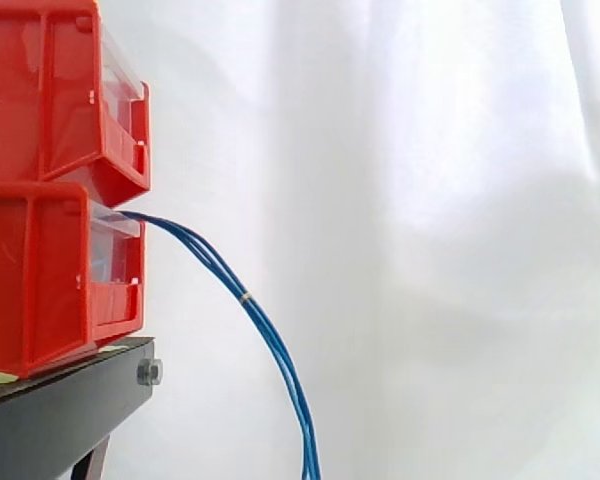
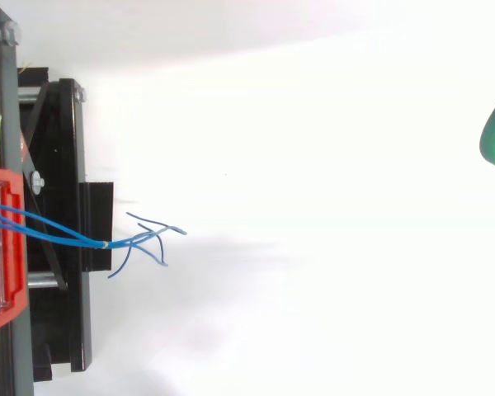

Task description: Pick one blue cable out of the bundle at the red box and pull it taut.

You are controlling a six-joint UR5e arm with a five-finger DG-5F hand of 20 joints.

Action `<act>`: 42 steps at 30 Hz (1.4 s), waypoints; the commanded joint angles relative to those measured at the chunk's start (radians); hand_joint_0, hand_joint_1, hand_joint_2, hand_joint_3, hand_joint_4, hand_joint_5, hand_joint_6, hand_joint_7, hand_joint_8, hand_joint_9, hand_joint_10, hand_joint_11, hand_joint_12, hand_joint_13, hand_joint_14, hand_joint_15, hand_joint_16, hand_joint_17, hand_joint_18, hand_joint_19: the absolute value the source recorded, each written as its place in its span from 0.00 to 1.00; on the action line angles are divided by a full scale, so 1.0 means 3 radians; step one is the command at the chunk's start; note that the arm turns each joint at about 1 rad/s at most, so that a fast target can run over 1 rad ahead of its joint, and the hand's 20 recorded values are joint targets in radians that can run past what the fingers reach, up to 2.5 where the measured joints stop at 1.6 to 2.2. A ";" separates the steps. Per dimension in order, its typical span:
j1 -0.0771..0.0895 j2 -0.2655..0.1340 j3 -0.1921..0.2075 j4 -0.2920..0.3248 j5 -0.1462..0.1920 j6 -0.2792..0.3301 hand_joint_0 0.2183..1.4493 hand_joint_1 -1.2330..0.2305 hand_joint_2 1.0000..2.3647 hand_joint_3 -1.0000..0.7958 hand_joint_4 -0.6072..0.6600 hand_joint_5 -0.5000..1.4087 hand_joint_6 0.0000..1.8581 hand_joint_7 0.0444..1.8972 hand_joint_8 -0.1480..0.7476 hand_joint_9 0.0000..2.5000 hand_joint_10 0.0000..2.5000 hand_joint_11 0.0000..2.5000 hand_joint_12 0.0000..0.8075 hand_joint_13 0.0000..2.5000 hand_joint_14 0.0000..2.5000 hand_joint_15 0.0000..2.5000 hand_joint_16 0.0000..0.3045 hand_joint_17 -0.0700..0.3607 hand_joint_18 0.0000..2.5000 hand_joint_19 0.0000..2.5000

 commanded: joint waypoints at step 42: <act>0.0143 -0.0328 -0.0001 0.0676 0.0029 0.0015 0.16 0.41 0.00 0.28 0.67 0.14 0.27 0.33 0.54 0.13 0.00 0.05 0.51 0.17 0.00 0.08 0.22 0.51 0.18 0.12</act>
